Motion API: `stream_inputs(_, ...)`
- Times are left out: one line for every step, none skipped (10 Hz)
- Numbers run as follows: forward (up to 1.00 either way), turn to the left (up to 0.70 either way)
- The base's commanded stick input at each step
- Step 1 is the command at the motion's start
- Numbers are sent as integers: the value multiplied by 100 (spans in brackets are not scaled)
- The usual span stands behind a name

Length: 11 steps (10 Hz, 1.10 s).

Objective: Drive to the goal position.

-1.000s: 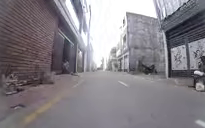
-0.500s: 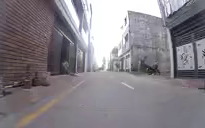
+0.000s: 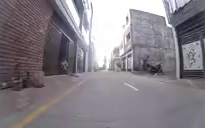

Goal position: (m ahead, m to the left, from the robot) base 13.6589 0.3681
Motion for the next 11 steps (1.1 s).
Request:
stream_inputs(85, 0)
stream_inputs(85, 0)
stream_inputs(85, 0)
stream_inputs(85, 0)
stream_inputs(85, 0)
stream_inputs(85, 0)
stream_inputs(85, 0)
stream_inputs(85, 0)
stream_inputs(85, 0)
stream_inputs(85, 0)
stream_inputs(85, 0)
